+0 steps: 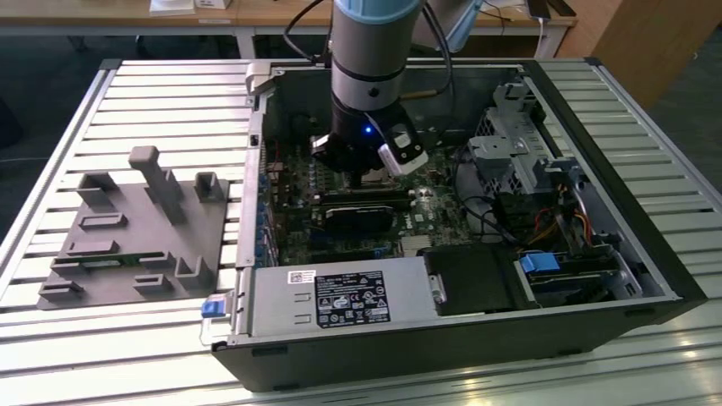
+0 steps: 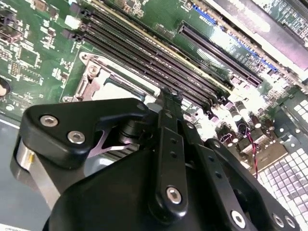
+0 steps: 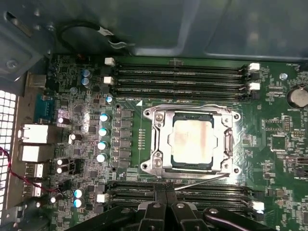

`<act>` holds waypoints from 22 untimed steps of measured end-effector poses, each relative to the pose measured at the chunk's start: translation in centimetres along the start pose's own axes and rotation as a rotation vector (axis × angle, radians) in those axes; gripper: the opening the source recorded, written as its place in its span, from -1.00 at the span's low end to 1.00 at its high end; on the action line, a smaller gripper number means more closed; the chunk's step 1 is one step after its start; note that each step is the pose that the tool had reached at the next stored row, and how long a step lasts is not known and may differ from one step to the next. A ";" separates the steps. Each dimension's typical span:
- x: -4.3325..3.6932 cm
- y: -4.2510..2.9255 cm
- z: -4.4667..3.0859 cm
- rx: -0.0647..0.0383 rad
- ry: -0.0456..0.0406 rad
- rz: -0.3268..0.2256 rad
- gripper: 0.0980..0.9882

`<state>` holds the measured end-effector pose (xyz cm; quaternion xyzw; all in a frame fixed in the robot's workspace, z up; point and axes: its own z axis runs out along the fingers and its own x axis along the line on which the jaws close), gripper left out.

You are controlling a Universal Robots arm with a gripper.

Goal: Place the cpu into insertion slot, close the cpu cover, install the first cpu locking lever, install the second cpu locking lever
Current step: 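Install the second cpu locking lever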

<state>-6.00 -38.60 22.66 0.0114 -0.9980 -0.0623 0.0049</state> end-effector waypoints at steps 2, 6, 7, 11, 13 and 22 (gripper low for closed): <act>0.03 -0.04 0.28 0.000 0.0003 0.000 -0.98; 0.04 -0.10 0.80 -0.001 0.0013 0.000 -0.98; 0.05 -0.12 0.83 -0.001 0.0013 0.000 -0.98; 0.12 -0.58 0.80 -0.022 0.0009 0.000 -0.98; 0.19 -0.83 0.78 -0.032 0.0006 0.000 -0.98; 0.53 -1.13 1.43 -0.069 -0.0002 -0.001 -0.98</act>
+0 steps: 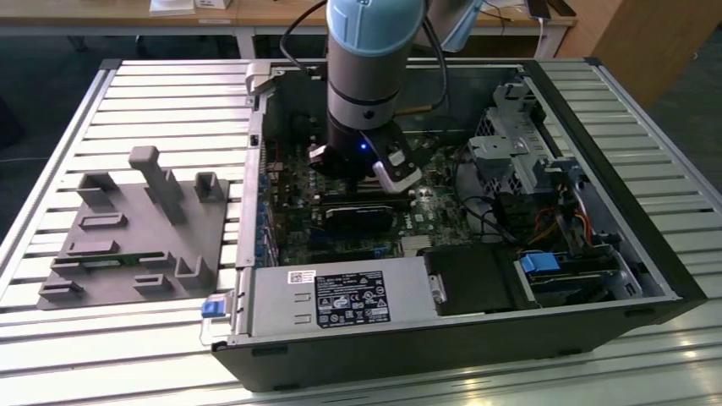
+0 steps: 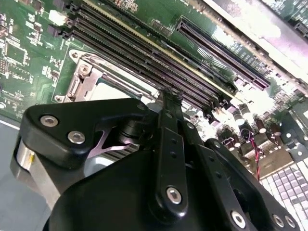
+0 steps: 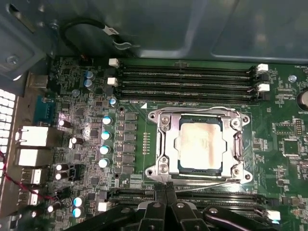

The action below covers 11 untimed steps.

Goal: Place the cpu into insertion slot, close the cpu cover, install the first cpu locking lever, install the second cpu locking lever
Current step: 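Install the second cpu locking lever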

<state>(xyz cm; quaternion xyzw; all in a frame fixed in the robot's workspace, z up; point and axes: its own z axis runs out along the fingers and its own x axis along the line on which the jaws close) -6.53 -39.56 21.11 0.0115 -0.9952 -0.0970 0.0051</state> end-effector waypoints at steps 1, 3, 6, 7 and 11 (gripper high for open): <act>0.02 -0.03 0.16 -0.001 -0.0001 0.000 -0.98; 0.07 -0.09 0.47 -0.001 -0.0001 0.000 -0.98; 0.33 -0.14 0.68 -0.004 0.0001 0.000 -0.98; 0.40 -0.16 0.72 -0.005 0.0000 0.000 -0.98; 0.42 -0.26 0.95 -0.015 -0.0004 0.000 -0.98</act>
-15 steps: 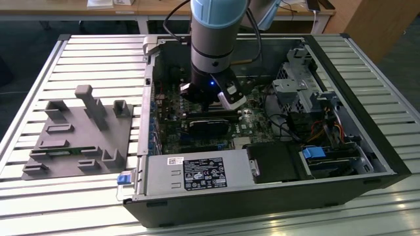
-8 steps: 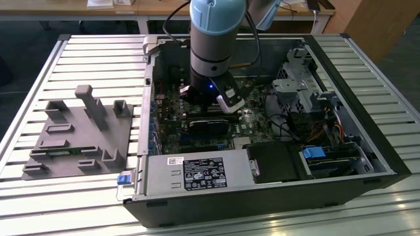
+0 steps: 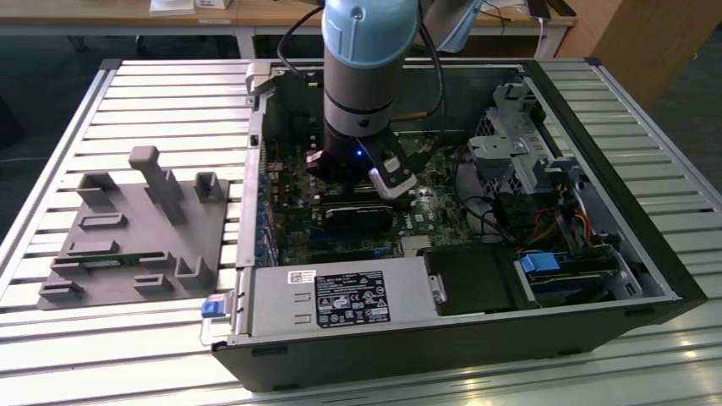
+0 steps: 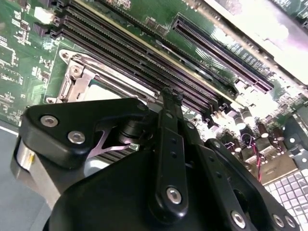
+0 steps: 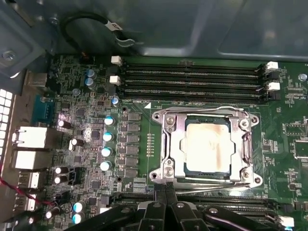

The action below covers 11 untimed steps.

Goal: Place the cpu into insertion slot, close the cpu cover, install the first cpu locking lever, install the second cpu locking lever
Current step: 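Install the second cpu locking lever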

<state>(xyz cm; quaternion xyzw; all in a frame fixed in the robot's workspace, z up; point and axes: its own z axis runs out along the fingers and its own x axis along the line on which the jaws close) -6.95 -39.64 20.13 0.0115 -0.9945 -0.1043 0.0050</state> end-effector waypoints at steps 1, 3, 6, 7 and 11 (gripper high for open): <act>0.00 -0.02 0.05 -0.003 0.0000 0.000 -0.98; 0.00 -0.04 0.13 -0.013 -0.0001 0.000 -0.98; 0.02 -0.07 0.28 -0.023 -0.0005 0.000 -0.98; 0.04 -0.08 0.32 -0.026 -0.0005 0.000 -0.98; 0.07 -0.12 0.49 -0.038 -0.0008 -0.001 -0.98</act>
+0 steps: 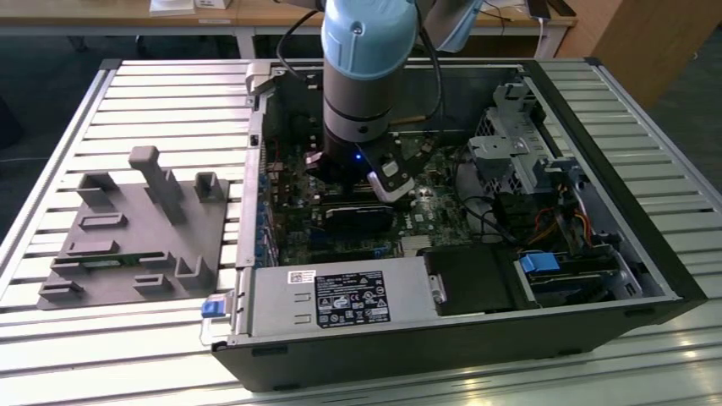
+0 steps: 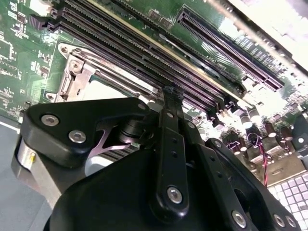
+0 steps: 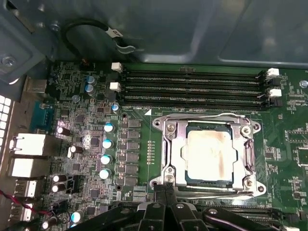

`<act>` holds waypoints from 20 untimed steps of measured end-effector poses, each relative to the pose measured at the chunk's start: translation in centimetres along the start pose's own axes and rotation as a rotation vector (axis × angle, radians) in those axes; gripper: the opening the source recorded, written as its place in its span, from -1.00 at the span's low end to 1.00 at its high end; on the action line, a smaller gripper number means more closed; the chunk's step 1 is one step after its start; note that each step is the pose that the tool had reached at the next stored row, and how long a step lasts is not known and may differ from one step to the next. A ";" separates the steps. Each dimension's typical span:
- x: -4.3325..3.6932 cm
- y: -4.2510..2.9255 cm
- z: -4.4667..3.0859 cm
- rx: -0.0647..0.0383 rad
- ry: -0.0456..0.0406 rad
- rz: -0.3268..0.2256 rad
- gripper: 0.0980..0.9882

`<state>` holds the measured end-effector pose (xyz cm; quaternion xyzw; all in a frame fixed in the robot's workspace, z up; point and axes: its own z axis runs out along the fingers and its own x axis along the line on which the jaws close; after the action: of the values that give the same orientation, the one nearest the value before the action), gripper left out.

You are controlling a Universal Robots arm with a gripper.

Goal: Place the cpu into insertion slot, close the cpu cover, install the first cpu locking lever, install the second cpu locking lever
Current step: 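Install the second cpu locking lever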

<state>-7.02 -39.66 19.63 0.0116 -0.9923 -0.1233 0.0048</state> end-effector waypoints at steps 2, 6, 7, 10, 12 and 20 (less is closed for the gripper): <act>0.01 -0.02 0.09 -0.004 -0.0001 0.000 -0.98; 0.16 -0.06 0.24 -0.009 -0.0003 0.000 -0.98; 0.28 -0.06 0.27 -0.010 -0.0003 0.000 -0.98; 0.65 -0.08 0.34 -0.012 -0.0002 0.000 -0.98; 0.72 -0.09 0.44 -0.015 -0.0004 0.000 -0.98; 0.73 -0.11 0.63 -0.018 -0.0004 0.000 -0.98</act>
<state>-7.76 -39.62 19.00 0.0116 -0.9911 -0.1324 0.0047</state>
